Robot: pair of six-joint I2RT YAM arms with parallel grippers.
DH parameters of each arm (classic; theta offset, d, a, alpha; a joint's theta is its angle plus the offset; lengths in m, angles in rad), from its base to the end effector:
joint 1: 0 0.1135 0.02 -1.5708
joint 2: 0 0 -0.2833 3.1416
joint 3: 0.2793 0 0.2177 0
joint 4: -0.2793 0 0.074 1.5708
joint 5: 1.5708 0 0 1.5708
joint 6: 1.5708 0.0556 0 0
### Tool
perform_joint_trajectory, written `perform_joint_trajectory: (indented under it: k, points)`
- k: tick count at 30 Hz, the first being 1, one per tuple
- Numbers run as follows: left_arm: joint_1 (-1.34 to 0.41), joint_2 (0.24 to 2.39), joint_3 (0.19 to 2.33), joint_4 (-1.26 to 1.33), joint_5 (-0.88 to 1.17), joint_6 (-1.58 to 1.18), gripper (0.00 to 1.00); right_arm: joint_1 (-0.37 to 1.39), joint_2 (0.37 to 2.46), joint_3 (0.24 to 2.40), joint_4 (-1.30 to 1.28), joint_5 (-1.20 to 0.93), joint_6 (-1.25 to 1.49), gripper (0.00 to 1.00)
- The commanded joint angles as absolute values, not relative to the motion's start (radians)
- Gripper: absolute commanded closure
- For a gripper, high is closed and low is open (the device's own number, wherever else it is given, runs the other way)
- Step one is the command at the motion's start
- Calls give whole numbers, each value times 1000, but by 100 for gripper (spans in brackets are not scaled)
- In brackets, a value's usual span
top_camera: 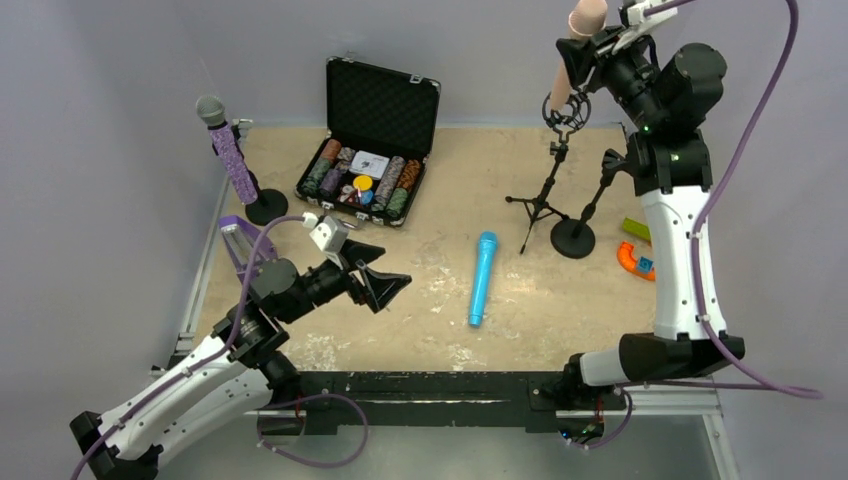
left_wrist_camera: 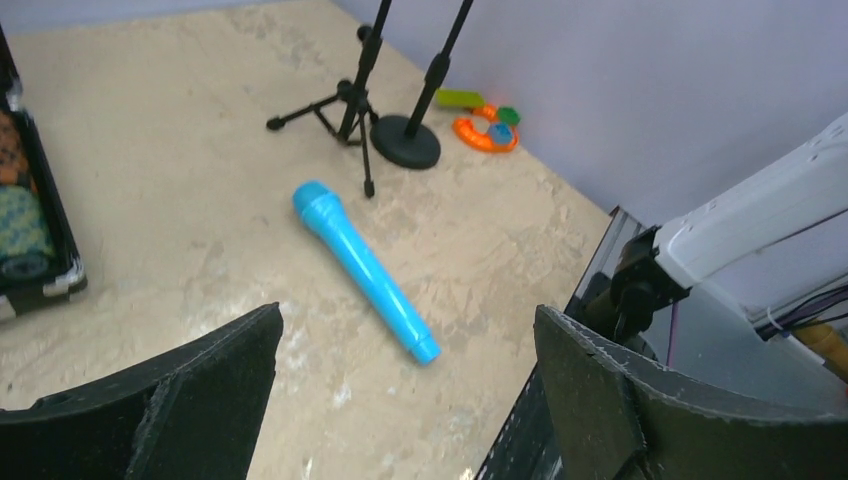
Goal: Attach the microphones to the stand
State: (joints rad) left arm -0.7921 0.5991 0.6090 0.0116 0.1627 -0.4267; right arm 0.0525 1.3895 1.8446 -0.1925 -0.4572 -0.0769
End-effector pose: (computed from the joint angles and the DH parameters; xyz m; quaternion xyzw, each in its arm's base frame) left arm 0.0804 -0.0943 0.3381 0.1838 0.6750 -0.4543 0.5516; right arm 0.2485 0.0376 0.5702 -0.2178 0.5797 0.1284 0.7746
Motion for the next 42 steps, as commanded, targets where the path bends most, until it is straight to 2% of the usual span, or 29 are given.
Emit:
perform_joint_trajectory:
  k: [1,10,18,30,31,34,39,42]
  points:
    - [-787,531,561,-40,134,-471,1,46,1429,1882,-116,-206,-126,100]
    - [-787,552,584,-70,151,-447,1,38,1455,1789,-5,-103,-124,100]
    - [-787,571,589,-71,169,-451,1,29,1481,1702,77,-181,-67,100]
    - [-787,562,574,-61,183,-452,1,25,1402,1387,189,-233,-40,94]
    - [-786,561,573,-61,184,-452,1,23,1395,1366,193,-238,-37,91]
    - [-787,558,568,-59,187,-455,1,16,1368,1315,201,-252,-22,74]
    - [-787,554,564,-53,201,-457,1,3,1321,1287,178,-293,-10,33]
    - [-787,554,563,-51,207,-457,1,3,1286,1298,151,-303,-7,16]
